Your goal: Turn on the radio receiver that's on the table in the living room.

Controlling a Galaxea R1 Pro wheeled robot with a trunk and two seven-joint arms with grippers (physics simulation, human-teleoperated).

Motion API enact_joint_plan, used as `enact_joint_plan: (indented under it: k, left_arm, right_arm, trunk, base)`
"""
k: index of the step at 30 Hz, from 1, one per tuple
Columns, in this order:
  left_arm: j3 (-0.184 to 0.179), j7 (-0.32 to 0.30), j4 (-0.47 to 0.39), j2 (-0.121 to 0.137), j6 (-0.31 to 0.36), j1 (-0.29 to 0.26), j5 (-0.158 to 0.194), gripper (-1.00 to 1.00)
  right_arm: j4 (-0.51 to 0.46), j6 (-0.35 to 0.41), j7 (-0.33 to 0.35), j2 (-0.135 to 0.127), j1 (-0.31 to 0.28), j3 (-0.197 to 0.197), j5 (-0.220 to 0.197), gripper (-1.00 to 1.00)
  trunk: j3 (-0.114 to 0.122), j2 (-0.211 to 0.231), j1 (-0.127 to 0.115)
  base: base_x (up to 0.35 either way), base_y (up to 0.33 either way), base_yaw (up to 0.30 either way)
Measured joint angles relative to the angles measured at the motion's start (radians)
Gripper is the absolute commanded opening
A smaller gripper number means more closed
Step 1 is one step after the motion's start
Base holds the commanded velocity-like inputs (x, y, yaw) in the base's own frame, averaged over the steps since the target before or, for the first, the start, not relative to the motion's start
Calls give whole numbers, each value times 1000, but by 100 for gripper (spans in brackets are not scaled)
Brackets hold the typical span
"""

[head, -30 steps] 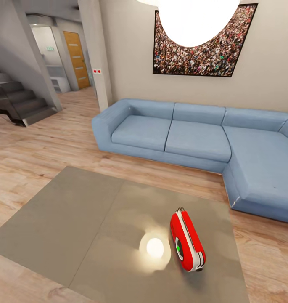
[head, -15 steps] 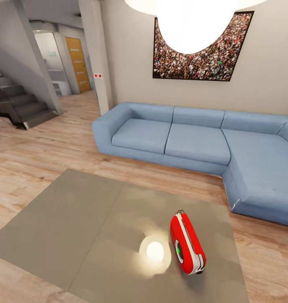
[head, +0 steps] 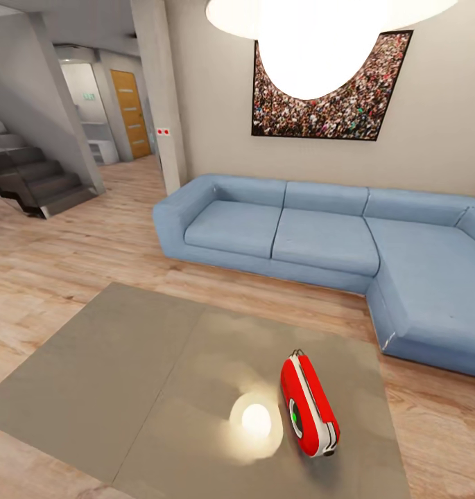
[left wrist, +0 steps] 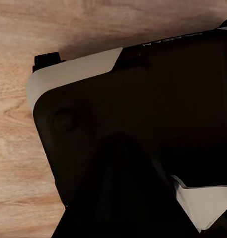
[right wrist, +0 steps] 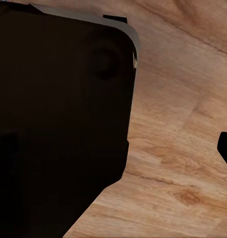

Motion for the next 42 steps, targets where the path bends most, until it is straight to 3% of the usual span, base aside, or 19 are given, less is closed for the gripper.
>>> enact_joint_plan:
  k: [21, 36, 42]
  left_arm:
    - [-3, -1, -4, 6, 3, 0, -10, -100]
    - [-3, -1, -7, 6, 3, 0, -11, -100]
    - [-3, -1, -8, 6, 3, 0, -12, -100]
  right_arm:
    - [0, -3, 0, 0, 0, -2, 0, 100]
    - [-1, 9, 3, -1, 0, -7, -5, 100]
    - [-5, 8, 3, -13, -1, -8, -3, 100]
  trunk:
    - [32, 0, 0]
    - [34, 0, 0]
    - [34, 0, 0]
  base:
    - [0, 0, 0]
    - [0, 0, 0]
    - [0, 0, 0]
